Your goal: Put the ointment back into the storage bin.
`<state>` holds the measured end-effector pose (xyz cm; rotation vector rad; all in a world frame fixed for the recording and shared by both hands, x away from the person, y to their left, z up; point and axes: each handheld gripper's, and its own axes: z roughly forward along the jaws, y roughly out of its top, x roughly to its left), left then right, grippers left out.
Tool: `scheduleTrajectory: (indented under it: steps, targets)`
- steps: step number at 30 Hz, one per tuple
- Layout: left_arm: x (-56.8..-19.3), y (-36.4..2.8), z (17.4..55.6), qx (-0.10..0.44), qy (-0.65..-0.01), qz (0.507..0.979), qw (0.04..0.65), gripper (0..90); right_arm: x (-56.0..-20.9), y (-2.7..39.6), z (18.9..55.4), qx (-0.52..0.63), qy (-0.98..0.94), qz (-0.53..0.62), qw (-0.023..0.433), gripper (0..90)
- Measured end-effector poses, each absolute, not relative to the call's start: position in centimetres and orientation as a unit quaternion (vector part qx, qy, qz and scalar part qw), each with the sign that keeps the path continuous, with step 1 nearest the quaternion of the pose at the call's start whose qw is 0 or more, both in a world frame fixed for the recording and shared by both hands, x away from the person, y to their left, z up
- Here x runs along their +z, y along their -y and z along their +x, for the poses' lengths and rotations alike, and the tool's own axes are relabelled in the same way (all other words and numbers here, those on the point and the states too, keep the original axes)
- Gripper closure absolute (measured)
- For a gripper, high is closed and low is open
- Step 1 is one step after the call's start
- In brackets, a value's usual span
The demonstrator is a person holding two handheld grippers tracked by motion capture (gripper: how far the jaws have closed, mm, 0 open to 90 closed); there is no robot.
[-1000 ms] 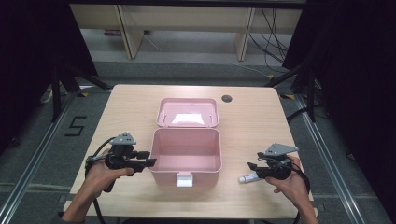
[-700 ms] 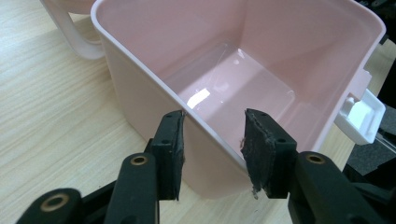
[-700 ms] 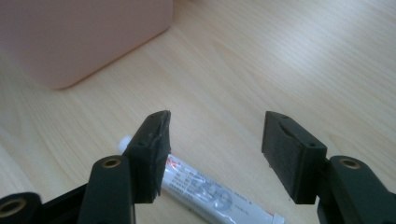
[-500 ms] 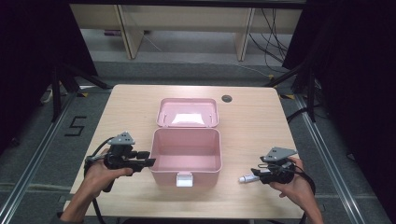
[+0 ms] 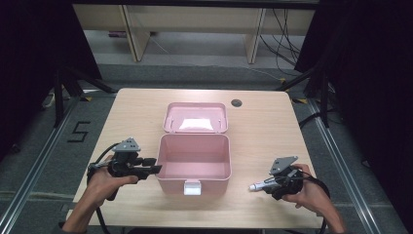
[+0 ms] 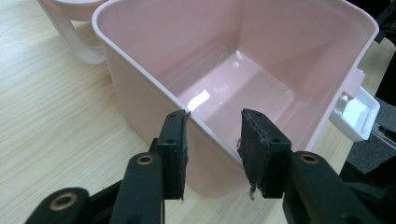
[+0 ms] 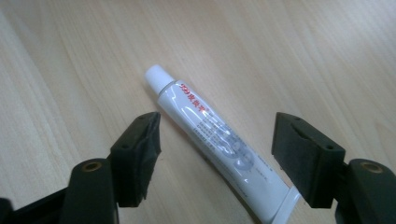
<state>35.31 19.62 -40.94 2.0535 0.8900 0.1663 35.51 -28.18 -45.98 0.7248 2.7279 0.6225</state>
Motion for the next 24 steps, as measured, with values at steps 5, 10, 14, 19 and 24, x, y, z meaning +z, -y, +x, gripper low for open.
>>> scheduleTrajectory:
  steps: [5,10,14,19,24]
  targets:
    - [-40.9,-19.8,35.4,0.067,-0.35,0.829,0.431,61.2,-46.4,27.3,35.8,0.181,-0.952,0.223,0.106,36.1]
    - [-40.9,-19.7,35.3,0.067,-0.351,0.829,0.431,61.4,-46.6,26.6,36.6,0.158,-0.964,0.19,0.103,38.1]
    - [-40.9,-19.7,35.3,0.068,-0.35,0.829,0.431,61.1,-46.7,26.3,37.0,0.146,-0.965,0.199,0.09,40.1]
    - [-40.9,-19.7,35.3,0.069,-0.349,0.829,0.431,60.8,-47.0,26.1,37.5,0.129,-0.97,0.191,0.079,45.3]
    - [-40.9,-19.7,35.3,0.069,-0.349,0.83,0.43,60.5,-47.1,25.8,38.0,0.106,-0.978,0.167,0.065,50.7]
